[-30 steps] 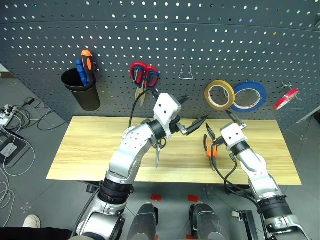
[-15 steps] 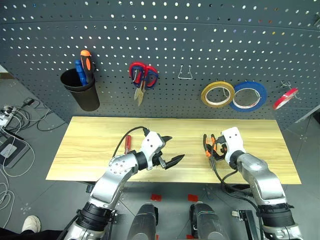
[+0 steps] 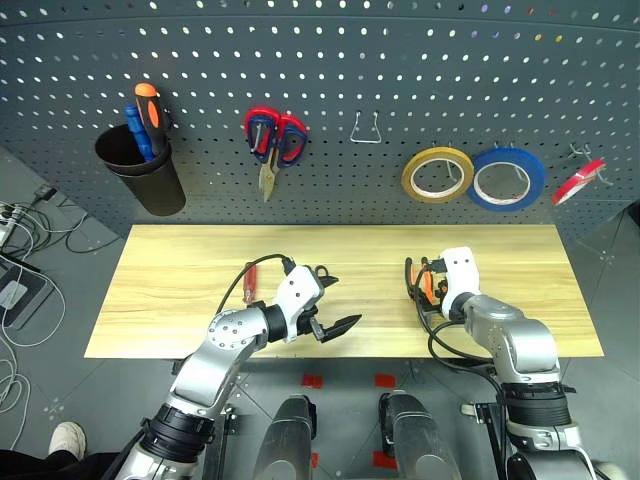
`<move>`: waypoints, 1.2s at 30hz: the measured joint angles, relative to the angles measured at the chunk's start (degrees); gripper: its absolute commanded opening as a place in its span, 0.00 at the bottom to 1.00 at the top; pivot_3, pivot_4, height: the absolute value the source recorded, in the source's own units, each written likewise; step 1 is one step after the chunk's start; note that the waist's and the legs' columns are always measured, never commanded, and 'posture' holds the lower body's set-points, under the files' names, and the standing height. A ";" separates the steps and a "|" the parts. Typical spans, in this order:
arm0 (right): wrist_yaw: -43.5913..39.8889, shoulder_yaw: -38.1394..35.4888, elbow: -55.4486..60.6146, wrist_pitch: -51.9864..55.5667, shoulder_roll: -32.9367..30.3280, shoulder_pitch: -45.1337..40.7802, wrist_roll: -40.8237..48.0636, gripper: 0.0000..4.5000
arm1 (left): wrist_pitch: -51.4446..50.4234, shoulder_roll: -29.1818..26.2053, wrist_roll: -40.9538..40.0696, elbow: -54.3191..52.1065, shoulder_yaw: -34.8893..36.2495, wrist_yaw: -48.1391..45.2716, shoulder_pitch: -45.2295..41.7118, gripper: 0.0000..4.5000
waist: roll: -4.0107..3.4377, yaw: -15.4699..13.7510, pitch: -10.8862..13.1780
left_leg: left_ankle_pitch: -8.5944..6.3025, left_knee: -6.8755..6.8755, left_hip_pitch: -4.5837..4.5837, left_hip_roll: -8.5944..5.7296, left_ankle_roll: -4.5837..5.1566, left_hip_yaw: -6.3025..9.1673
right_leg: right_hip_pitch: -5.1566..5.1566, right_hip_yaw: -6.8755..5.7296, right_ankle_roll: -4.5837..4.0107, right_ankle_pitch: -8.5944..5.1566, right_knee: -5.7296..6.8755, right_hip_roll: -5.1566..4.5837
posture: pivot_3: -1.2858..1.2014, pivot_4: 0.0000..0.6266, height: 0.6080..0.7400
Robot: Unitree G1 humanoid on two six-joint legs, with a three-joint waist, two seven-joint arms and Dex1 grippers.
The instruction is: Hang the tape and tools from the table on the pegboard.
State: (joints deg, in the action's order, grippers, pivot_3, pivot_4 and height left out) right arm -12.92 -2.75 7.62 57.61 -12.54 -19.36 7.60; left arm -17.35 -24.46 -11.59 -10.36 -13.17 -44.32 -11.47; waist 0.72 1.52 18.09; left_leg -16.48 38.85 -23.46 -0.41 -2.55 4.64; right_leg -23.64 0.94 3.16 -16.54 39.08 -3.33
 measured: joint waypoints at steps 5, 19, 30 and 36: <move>1.33 -0.34 -3.50 0.16 1.40 -0.84 0.24 0.99 | -1.15 -0.14 0.00 -0.75 0.04 0.43 0.08 1.00 | 0.02 0.07 0.74 | 0.00 -0.01 0.00 0.02 0.00 0.00 | -0.01 0.01 0.00 0.00 0.00 0.00 | 0.55 0.67 1.00; 2.20 1.96 -12.02 -5.99 0.26 -5.49 -1.21 0.99 | -2.62 -0.97 -0.02 -3.47 0.04 0.98 0.95 1.00 | 0.01 0.05 1.80 | 0.00 -0.03 0.00 0.05 0.00 -0.01 | -0.03 0.02 0.00 0.00 -0.02 0.00 | 0.55 0.68 1.00; 0.47 3.09 -12.91 -6.02 -2.16 -6.24 -1.89 0.64 | -3.59 -0.80 -0.04 -4.78 0.04 1.23 1.24 1.00 | 0.06 -0.01 2.07 | 0.00 -0.07 0.00 0.07 0.00 0.00 | -0.03 0.02 0.01 0.00 -0.04 -0.01 | 0.55 0.66 1.00; 0.38 3.26 -12.95 -6.12 -2.45 -6.41 -1.92 0.64 | -3.60 -0.32 -0.11 -4.78 0.04 1.33 1.23 1.00 | 0.06 -0.01 2.12 | 0.00 -0.08 -0.01 0.08 0.00 0.00 | -0.05 0.03 0.01 0.00 -0.05 -0.01 | 0.55 0.63 1.00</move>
State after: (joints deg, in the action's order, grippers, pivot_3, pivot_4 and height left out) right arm -12.54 0.51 -5.32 51.49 -14.98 -25.76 5.67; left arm -20.95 -24.78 -11.70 -15.14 -13.13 -42.99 -10.24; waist 0.78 1.51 20.21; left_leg -16.49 38.76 -23.47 -0.33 -2.55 4.64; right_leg -23.69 0.97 3.17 -16.54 39.03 -3.35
